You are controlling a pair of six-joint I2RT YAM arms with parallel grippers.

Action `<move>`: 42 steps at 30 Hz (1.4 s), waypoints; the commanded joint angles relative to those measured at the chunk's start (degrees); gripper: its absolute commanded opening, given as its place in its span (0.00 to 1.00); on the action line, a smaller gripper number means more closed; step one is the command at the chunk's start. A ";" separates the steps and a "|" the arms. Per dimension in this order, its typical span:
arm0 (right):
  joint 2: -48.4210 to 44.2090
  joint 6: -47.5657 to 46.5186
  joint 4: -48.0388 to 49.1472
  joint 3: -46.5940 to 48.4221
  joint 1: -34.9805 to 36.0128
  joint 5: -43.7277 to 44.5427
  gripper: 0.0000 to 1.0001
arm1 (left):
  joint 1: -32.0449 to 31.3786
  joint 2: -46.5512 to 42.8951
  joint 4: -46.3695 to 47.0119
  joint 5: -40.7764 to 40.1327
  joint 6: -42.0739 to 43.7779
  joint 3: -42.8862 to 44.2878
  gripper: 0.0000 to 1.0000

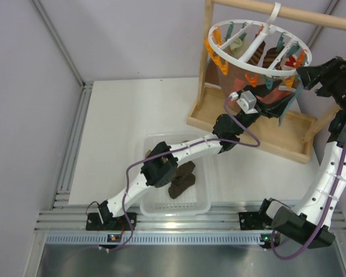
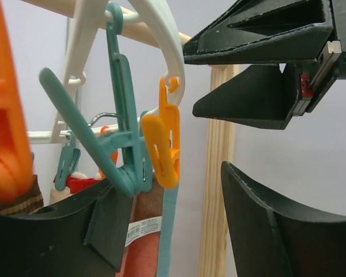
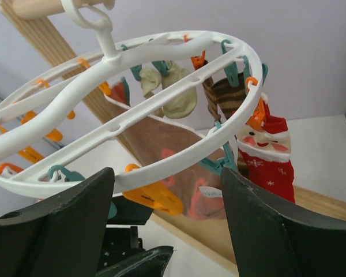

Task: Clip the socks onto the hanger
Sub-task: Open the clamp at the hanger.

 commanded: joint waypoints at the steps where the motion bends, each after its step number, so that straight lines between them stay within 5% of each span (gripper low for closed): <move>1: -1.71 1.75 4.24 -0.77 -1.03 -6.49 0.74 | -1.00 1.12 0.82 -2.53 0.38 3.27 0.65; 21: -5.76 0.97 4.34 -5.52 -2.26 -8.70 0.73 | -1.26 1.13 0.90 -3.76 1.34 6.88 0.47; 29: -5.76 1.93 5.74 -6.22 -2.61 -8.78 0.73 | -1.35 1.21 1.26 -1.92 0.64 7.67 0.63; 42: -5.67 3.69 7.94 -7.63 -2.61 -10.45 0.73 | -0.91 2.53 2.40 -1.48 0.20 10.65 0.59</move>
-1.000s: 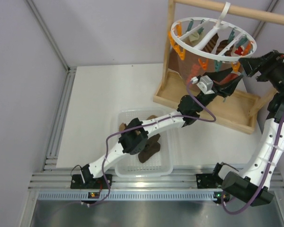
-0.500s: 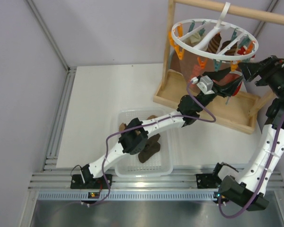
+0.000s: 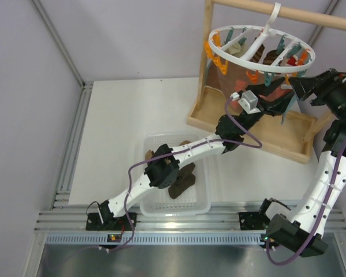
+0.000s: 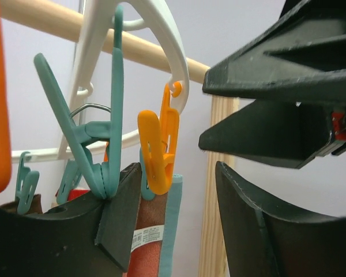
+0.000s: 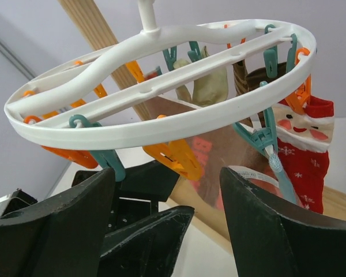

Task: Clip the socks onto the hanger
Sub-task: Open the clamp at the hanger.

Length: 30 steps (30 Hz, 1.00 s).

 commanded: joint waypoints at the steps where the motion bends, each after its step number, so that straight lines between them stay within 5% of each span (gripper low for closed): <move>1: -0.40 0.80 3.28 -0.57 -0.78 -0.97 0.73 | 0.14 -1.12 3.56 1.84 -0.78 3.09 0.59; 21: 0.56 10.82 17.51 -6.90 -0.69 -3.16 0.68 | 0.14 0.90 2.24 1.93 -0.35 5.82 0.53; 30: 0.65 15.92 24.02 -8.66 -0.16 -4.22 0.65 | 0.05 1.25 2.15 4.40 -0.34 6.08 0.43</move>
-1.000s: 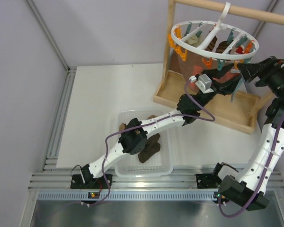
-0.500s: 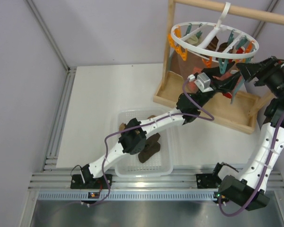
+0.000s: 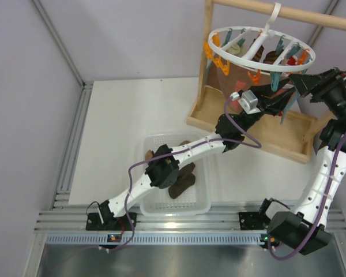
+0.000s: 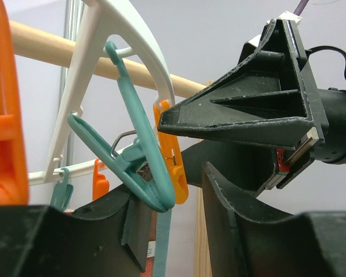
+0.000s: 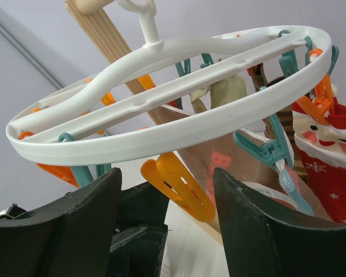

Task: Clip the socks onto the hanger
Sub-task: Open the clamp at the hanger.

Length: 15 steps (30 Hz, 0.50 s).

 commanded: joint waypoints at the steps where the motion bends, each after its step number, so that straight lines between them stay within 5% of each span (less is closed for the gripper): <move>1: -0.70 1.87 5.62 0.28 -0.16 -1.33 0.64 | -0.06 0.16 2.26 1.01 -0.32 2.28 0.42; 15: -0.26 -1.91 1.33 0.46 0.72 1.13 0.33 | -0.15 -0.10 1.91 1.00 -0.06 2.19 0.36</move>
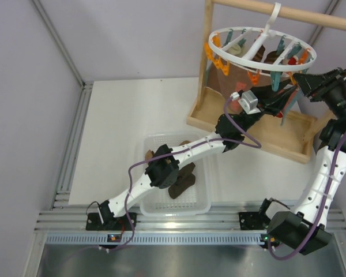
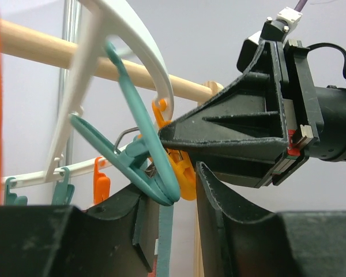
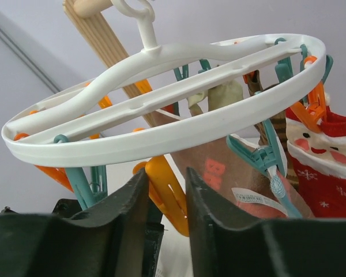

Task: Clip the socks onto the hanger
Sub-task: Open the clamp at the hanger.

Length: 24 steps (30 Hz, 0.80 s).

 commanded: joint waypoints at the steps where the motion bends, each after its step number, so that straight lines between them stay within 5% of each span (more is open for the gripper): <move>1: -0.18 -2.46 -1.39 0.98 0.72 0.95 0.27 | -0.15 -0.28 1.88 0.57 -0.01 2.08 0.36; 11: -0.53 -1.24 -0.70 0.20 0.98 0.87 0.02 | -0.15 -0.98 1.89 -0.48 -0.19 -0.03 0.44; 24: -1.58 5.88 8.17 -3.41 0.98 -2.30 0.00 | -0.06 -1.16 0.39 -1.10 -2.03 -0.38 0.44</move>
